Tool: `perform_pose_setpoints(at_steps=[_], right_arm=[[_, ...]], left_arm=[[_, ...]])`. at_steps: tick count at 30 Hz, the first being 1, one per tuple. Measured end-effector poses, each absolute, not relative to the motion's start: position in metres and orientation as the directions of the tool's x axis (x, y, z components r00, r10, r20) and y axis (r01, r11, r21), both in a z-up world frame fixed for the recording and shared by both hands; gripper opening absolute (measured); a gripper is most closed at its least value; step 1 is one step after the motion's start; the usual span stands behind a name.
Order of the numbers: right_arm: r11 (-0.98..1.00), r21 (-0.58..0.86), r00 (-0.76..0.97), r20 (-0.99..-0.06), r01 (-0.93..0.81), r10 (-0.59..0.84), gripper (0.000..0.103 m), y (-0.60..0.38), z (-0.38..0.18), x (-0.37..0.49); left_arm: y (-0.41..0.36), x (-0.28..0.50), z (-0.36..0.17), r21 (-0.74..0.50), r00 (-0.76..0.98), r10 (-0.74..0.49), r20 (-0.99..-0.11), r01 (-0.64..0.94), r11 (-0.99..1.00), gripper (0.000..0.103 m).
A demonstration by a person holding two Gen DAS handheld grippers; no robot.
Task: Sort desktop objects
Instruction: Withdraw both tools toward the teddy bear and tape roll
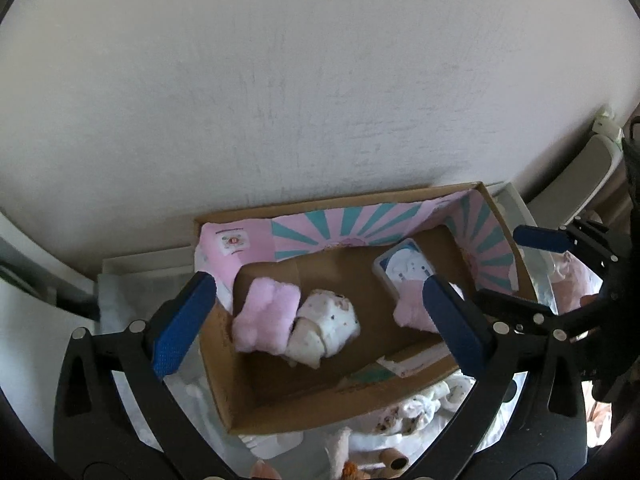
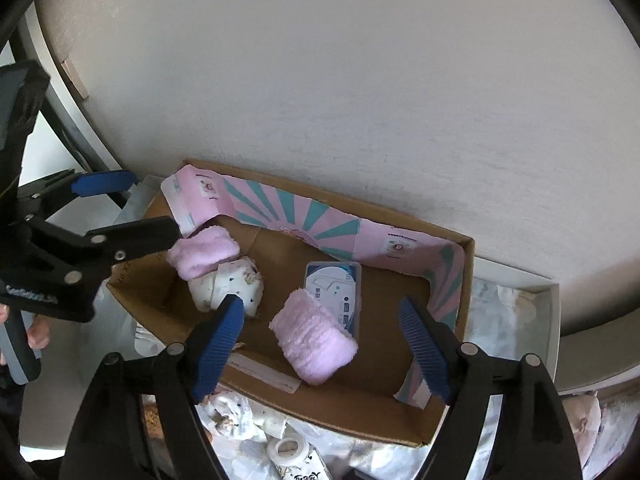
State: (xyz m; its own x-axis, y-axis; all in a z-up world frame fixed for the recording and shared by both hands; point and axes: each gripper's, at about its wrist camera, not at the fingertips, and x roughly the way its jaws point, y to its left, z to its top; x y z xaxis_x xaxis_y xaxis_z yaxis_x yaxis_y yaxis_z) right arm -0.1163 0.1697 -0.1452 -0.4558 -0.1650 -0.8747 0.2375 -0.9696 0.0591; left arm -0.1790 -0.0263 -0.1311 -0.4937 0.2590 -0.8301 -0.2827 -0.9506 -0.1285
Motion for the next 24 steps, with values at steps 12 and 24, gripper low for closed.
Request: perform_pose_setpoints(at_steps=[12, 24], right_arm=[[-0.969, 0.052, -0.477, -0.863, 0.241, -0.165, 0.077, 0.174, -0.120, -0.096], [-0.960, 0.074, -0.524, -0.825, 0.271, -0.212, 0.077, 0.167, -0.095, -0.066]], left_arm=[[-0.045, -0.146, -0.082, -0.087, -0.553, 0.221, -0.803, -0.257, -0.962, 0.103], [-0.064, -0.100, -0.043, -0.112, -0.592, 0.233, -0.771, -0.233, -0.966, 0.103]])
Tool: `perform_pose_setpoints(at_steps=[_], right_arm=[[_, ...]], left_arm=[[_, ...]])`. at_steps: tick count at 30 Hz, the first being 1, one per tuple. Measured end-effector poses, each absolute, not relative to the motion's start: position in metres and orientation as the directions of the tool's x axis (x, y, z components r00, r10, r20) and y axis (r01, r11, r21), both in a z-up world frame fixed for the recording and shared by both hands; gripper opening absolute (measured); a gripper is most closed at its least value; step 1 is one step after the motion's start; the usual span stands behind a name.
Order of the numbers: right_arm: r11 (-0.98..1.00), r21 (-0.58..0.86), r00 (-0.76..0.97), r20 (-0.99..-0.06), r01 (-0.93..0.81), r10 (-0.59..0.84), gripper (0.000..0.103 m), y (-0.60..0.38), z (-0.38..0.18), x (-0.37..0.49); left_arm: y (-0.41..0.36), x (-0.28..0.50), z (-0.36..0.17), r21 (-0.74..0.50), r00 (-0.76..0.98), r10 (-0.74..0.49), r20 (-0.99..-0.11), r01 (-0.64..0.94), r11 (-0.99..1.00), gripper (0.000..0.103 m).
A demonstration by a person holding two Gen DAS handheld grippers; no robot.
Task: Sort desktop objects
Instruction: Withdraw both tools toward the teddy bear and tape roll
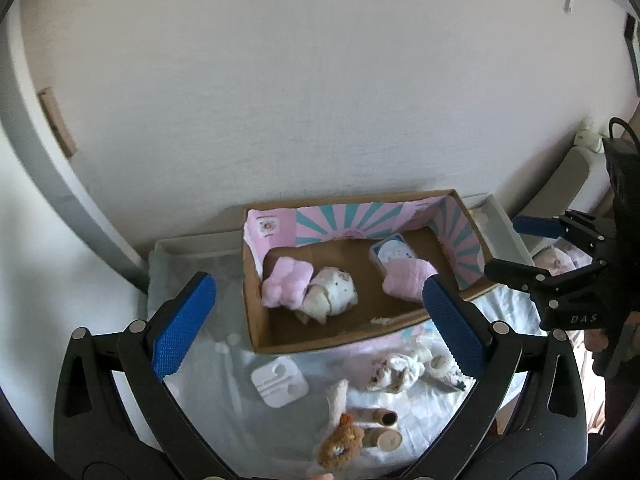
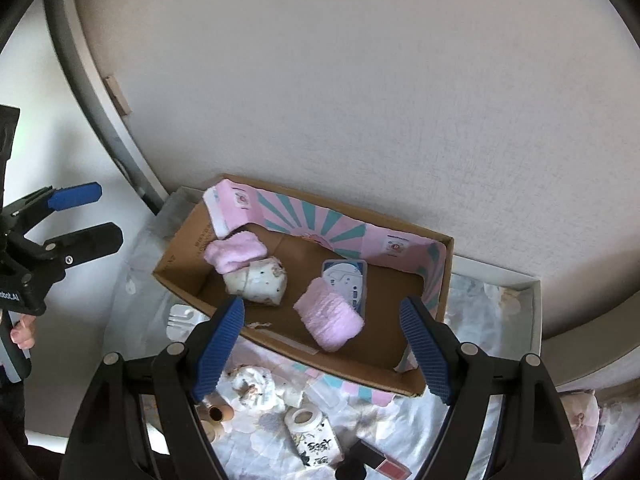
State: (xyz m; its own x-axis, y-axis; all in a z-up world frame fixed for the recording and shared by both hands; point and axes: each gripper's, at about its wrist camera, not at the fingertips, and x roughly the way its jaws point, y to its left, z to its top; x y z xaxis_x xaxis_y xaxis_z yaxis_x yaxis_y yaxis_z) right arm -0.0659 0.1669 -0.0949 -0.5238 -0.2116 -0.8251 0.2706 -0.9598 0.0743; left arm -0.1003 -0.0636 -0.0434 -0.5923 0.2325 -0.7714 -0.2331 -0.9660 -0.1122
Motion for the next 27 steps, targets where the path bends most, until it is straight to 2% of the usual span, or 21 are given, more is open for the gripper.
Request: perform_pose_setpoints(at_steps=[5, 14, 27], right_arm=[[-0.960, 0.076, -0.546, -0.809, 0.270, -0.217, 0.077, 0.167, -0.090, -0.043], [-0.964, 0.064, -0.559, -0.804, 0.257, -0.202, 0.077, 0.177, -0.105, -0.013], [-0.961, 0.100, -0.511, -0.830, 0.257, -0.223, 0.077, 0.182, -0.181, 0.033]], left_arm=[[-0.072, -0.074, -0.039, -0.130, -0.612, 0.231, -0.756, -0.206, -0.970, 0.103], [-0.084, -0.036, -0.063, -0.098, -0.601, 0.178, -0.779, -0.163, -0.982, 0.103], [-0.078, 0.012, -0.152, -0.142, -0.538, 0.221, -0.813, -0.185, -0.972, 0.103]])
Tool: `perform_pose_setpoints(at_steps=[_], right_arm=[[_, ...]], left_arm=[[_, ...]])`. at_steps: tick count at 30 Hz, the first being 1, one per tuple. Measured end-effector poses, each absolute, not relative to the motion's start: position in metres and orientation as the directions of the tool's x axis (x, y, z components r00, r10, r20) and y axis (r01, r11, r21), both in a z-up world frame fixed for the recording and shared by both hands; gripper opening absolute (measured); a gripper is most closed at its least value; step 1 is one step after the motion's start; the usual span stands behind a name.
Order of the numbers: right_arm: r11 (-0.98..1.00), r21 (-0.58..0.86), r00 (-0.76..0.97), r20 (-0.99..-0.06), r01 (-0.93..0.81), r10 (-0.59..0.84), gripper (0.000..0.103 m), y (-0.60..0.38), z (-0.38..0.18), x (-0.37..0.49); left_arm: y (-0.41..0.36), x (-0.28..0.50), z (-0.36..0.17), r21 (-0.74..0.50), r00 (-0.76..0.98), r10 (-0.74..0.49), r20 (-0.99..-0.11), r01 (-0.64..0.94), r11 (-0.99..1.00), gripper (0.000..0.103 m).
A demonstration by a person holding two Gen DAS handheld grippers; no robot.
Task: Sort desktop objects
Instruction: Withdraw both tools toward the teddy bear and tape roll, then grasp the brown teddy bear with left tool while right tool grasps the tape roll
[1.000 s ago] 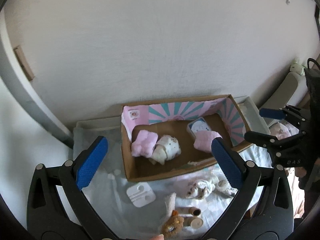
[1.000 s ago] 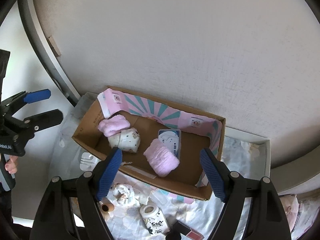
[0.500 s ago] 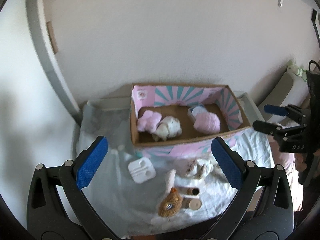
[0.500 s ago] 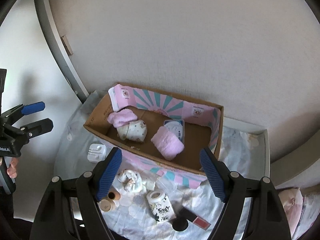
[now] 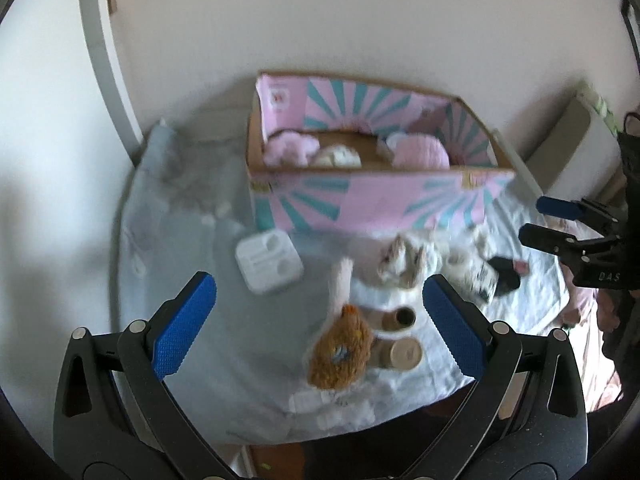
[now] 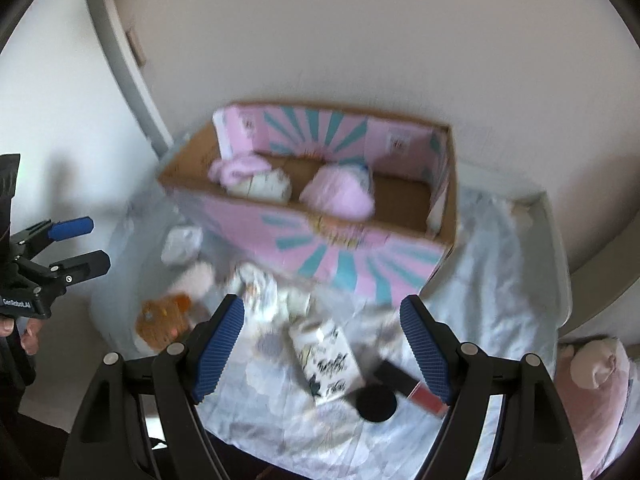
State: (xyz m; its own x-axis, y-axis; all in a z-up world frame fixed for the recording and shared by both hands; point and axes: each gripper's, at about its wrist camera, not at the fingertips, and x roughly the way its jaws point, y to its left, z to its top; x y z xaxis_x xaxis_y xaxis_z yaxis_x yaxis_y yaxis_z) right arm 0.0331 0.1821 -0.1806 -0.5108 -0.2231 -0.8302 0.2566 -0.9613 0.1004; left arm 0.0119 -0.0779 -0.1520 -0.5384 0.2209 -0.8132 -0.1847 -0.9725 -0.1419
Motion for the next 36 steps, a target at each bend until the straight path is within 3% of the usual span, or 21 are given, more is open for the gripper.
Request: perform_pose_setpoints(at_steps=[6, 15, 25, 30, 35, 36], right_arm=[[-0.951, 0.077, -0.496, -0.839, 0.299, -0.224, 0.077, 0.163, -0.221, 0.042], [-0.953, -0.002, -0.505, -0.848, 0.304, -0.159, 0.077, 0.153, -0.253, 0.025], [-0.937, -0.055, -0.506, -0.852, 0.346, -0.137, 0.053, 0.141, -0.266, 0.020], [-0.928, -0.096, -0.510, -0.853, 0.360, -0.110, 0.047, 0.134, -0.270, 0.022], [-0.928, -0.094, -0.508, -0.854, 0.360, -0.110, 0.040, 0.134, -0.270, 0.019], [-0.928, -0.095, -0.510, -0.853, 0.360, -0.111, 0.040, 0.134, -0.269, 0.020]], left_arm=[[-0.072, 0.031, -0.198, -0.146, -0.502, 0.243, -0.830, -0.224, -0.964, 0.101], [-0.064, 0.020, -0.237, -0.136, -0.479, 0.256, -0.840, -0.272, -0.953, 0.083], [-0.062, 0.005, -0.260, -0.193, -0.437, 0.303, -0.847, -0.277, -0.941, 0.081], [-0.057, 0.004, -0.262, -0.170, -0.441, 0.295, -0.848, -0.301, -0.938, 0.079], [-0.053, 0.003, -0.259, -0.189, -0.430, 0.329, -0.841, -0.336, -0.923, 0.043], [-0.052, 0.003, -0.258, -0.195, -0.424, 0.337, -0.841, -0.342, -0.919, 0.041]])
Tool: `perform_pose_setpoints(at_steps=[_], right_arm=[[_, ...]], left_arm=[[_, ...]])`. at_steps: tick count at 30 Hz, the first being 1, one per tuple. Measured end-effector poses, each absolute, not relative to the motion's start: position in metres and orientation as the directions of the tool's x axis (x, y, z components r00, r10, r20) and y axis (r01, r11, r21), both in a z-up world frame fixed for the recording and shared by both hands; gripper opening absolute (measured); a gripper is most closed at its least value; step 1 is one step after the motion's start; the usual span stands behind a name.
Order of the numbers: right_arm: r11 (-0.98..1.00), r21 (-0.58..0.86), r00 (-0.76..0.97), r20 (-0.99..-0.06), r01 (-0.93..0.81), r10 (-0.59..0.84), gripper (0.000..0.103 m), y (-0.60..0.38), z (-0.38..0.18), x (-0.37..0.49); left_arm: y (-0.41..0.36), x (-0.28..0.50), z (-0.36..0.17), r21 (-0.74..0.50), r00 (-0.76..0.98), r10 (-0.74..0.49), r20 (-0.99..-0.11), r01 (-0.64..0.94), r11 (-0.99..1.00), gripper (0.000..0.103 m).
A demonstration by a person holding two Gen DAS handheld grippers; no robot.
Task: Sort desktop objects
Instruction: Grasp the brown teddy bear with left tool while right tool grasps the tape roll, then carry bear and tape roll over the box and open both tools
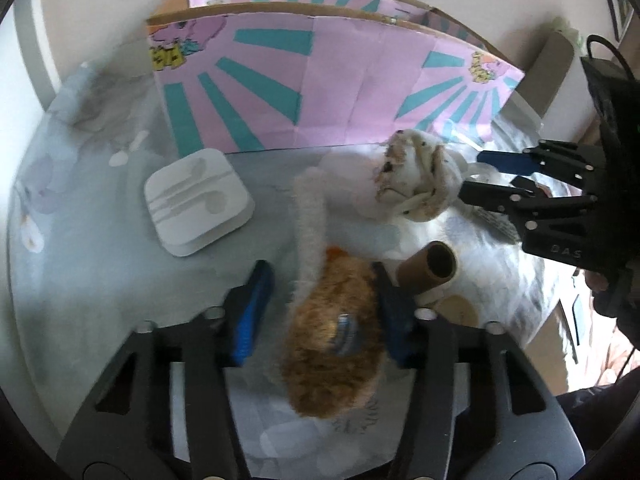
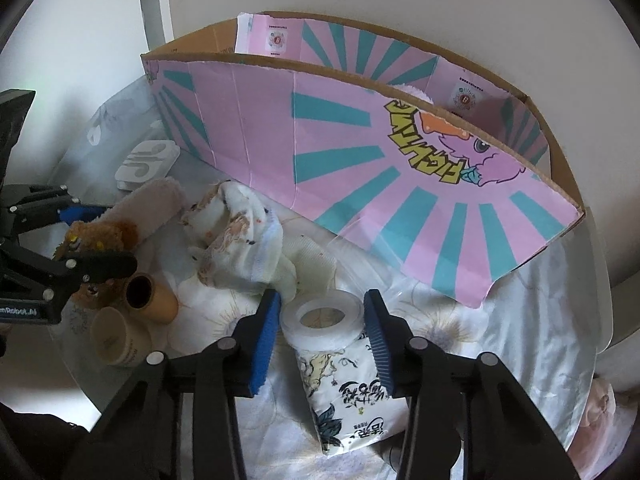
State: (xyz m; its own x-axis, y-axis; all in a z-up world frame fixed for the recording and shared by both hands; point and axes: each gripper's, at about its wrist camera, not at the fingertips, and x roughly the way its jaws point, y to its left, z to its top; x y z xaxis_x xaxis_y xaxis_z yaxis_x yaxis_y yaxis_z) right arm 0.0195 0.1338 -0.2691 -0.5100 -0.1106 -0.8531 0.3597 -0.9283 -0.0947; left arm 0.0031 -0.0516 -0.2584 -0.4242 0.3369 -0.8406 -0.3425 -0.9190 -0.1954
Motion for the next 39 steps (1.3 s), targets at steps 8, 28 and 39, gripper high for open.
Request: perform_pose_setpoints(at_steps=[8, 28, 39], right_arm=[[-0.934, -0.061, -0.515, -0.846, 0.351, -0.138, 0.040, 0.136, -0.255, 0.022], [-0.939, 0.067, -0.578, -0.773, 0.338, -0.263, 0.040, 0.143, -0.172, 0.035], [-0.937, 0.079, -0.630, -0.720, 0.340, -0.290, 0.040, 0.145, -0.118, 0.006]], left_arm=[[-0.053, 0.001, -0.246, -0.193, -0.438, 0.340, -0.832, -0.347, -0.918, 0.033], [-0.058, -0.007, -0.152, -0.214, -0.524, 0.375, -0.764, -0.344, -0.914, 0.033], [-0.058, -0.056, -0.096, -0.221, -0.590, 0.390, -0.707, -0.340, -0.914, 0.033]])
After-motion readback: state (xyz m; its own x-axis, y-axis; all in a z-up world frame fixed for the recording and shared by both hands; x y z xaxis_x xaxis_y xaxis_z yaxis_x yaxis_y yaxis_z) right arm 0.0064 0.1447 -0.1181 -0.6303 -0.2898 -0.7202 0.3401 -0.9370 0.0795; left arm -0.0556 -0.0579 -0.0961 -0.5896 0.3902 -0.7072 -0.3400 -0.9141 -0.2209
